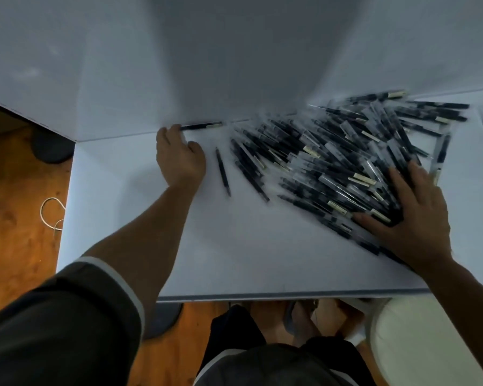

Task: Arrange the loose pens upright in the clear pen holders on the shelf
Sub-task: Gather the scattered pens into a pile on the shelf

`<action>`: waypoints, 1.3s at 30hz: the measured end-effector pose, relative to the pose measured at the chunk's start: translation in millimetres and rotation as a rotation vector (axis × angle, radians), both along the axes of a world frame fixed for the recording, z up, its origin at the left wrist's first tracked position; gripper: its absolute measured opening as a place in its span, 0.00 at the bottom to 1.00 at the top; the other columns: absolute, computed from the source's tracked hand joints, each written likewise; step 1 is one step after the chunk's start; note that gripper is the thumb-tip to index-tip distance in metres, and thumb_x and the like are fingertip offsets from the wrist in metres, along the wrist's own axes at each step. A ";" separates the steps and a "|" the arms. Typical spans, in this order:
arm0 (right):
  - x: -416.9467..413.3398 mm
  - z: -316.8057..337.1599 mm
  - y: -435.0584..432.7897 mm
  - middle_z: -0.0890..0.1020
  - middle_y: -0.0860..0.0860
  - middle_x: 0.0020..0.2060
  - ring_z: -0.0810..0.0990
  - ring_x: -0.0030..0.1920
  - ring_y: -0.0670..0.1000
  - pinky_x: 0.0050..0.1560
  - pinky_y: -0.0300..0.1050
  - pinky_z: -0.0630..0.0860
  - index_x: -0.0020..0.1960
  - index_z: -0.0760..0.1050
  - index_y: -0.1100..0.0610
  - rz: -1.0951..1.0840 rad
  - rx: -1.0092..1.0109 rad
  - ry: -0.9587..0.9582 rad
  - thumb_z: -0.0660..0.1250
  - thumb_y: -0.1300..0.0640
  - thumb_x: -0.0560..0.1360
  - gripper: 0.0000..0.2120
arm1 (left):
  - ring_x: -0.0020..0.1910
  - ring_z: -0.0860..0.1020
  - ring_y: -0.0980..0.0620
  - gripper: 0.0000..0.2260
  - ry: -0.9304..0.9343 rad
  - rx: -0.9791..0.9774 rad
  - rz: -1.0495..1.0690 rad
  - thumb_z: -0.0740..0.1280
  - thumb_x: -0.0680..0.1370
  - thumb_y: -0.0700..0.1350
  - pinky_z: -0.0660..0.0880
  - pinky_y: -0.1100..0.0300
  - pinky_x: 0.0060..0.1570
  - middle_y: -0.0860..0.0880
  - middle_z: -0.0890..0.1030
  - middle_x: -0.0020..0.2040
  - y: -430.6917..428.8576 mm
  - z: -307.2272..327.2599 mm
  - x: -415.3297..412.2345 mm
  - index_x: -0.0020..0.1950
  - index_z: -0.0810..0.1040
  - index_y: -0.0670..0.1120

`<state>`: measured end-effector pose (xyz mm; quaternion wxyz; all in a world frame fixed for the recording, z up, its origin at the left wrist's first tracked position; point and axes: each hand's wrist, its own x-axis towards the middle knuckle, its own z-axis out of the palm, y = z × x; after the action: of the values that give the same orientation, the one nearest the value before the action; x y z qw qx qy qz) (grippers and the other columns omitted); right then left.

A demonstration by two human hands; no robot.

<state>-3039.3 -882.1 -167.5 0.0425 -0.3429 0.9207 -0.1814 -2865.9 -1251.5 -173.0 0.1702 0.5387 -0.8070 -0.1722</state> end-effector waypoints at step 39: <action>5.2 3.4 28.7 0.53 0.57 0.79 0.49 0.78 0.61 0.73 0.70 0.52 0.79 0.55 0.50 0.146 0.119 0.024 0.53 0.21 0.68 0.49 | 0.78 0.43 0.47 0.29 0.278 0.217 0.011 0.53 0.81 0.59 0.45 0.48 0.76 0.46 0.47 0.80 210.5 3.3 -110.0 0.79 0.52 0.48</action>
<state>-3034.1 -853.5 -164.1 0.0648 -0.4079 0.9029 -0.1188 -2975.8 -1041.0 -169.7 0.2218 0.5294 -0.7494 -0.3301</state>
